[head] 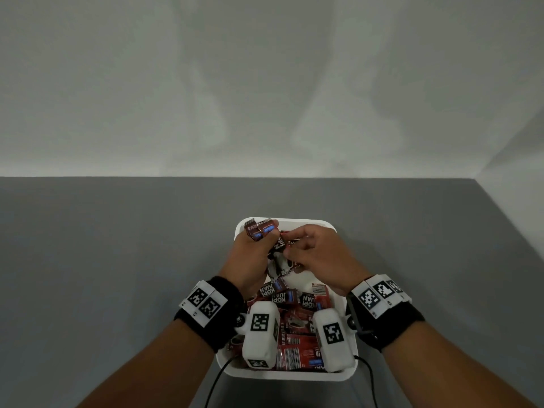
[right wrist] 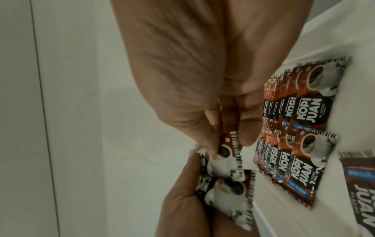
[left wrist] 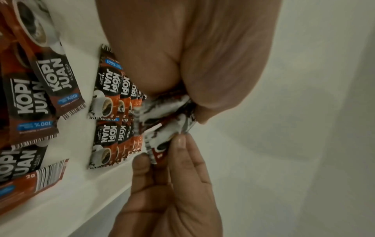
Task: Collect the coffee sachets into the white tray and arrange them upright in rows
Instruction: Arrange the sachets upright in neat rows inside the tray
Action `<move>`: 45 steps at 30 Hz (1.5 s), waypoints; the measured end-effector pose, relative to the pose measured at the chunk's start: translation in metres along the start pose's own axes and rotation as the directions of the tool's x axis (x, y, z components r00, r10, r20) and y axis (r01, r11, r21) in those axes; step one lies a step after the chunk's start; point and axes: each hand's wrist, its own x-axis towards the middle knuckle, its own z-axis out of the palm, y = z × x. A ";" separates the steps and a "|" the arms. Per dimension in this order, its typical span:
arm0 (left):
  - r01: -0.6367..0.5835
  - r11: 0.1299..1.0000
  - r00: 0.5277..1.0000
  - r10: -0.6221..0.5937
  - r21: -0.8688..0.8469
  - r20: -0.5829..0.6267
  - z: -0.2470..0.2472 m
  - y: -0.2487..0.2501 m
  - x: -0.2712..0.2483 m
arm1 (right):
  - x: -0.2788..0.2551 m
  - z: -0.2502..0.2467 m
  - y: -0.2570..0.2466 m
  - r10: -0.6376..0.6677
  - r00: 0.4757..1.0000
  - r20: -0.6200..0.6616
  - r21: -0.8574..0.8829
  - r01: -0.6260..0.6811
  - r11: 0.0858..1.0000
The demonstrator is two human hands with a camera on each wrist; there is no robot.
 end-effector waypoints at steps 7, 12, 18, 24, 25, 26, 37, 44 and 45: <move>-0.016 0.999 0.997 0.018 0.038 -0.077 -0.010 -0.005 0.001 | 0.001 -0.012 -0.011 -0.100 0.988 -0.122 -0.188 0.076 0.979; -0.032 0.991 0.993 0.046 0.131 -0.110 -0.016 -0.010 0.004 | 0.009 -0.013 -0.011 -0.158 0.987 -0.021 -0.434 0.134 0.891; 0.033 0.975 0.968 0.023 0.218 -0.249 -0.033 -0.016 0.015 | 0.037 -0.022 0.014 0.016 0.997 0.081 -0.769 0.053 0.637; 0.132 0.897 0.978 -0.050 0.421 -0.201 -0.038 -0.018 0.011 | 0.048 -0.004 0.034 0.116 0.984 0.135 -0.928 0.084 0.363; 0.152 0.888 0.977 -0.069 0.434 -0.201 -0.038 -0.019 0.009 | 0.047 -0.003 0.035 0.119 0.984 0.135 -0.936 0.088 0.341; 0.169 0.883 0.975 -0.086 0.438 -0.203 -0.038 -0.019 0.008 | 0.048 -0.003 0.038 0.109 0.984 0.140 -0.939 0.097 0.331; 0.192 0.768 0.980 -0.112 0.611 -0.167 -0.041 -0.016 0.004 | 0.034 -0.008 0.044 0.043 0.971 0.233 -0.886 0.194 0.420; -0.079 0.337 0.961 -0.226 0.938 0.162 -0.029 -0.023 0.013 | 0.015 -0.009 0.061 0.101 0.949 0.297 -0.879 0.230 0.418; -0.124 0.241 0.946 -0.265 0.963 0.188 -0.028 -0.028 0.016 | 0.013 -0.009 0.062 0.125 0.944 0.305 -0.891 0.237 0.387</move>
